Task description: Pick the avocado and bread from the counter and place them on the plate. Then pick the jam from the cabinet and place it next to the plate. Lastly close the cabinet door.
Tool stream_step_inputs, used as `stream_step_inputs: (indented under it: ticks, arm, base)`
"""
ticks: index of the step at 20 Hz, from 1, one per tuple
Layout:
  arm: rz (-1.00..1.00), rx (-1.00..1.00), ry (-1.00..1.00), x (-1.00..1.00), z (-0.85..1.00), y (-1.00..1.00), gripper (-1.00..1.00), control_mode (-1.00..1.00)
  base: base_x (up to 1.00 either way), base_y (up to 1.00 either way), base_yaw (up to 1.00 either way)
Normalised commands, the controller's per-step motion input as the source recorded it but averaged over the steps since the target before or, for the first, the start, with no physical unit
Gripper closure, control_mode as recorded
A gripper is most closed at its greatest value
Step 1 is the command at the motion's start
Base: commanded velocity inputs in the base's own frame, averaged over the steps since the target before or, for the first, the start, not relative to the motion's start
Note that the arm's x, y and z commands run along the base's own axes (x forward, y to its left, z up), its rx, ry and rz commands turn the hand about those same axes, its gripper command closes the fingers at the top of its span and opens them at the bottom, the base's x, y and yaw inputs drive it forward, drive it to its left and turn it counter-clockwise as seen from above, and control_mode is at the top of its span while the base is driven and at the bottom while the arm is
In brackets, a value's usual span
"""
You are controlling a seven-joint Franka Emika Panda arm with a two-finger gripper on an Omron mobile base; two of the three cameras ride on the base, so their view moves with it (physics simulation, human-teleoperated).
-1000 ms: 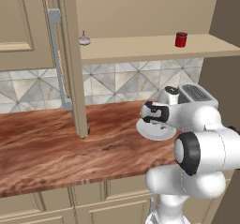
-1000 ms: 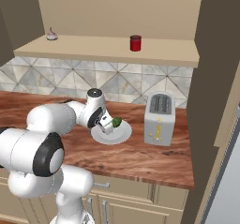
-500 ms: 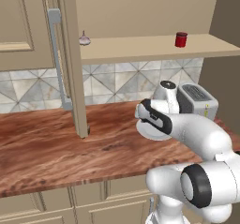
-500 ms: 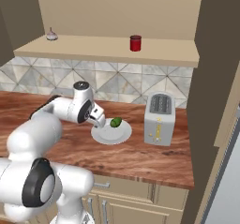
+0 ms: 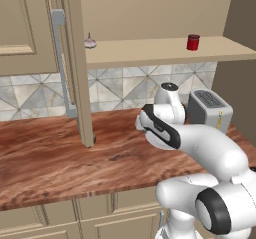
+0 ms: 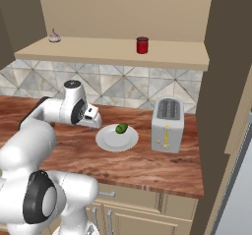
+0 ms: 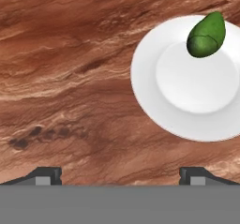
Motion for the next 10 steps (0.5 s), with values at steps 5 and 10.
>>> stream_step_inputs:
  ticks: [5,10]
  arm:
    - [0.10,0.00,0.07,0.00,0.30,0.47,-1.00,-1.00]
    - [0.08,0.00,0.00,0.00,0.13,0.43,-1.00,-1.00]
  base:
    - [0.00,0.00,0.00]
    - [0.00,0.00,0.00]
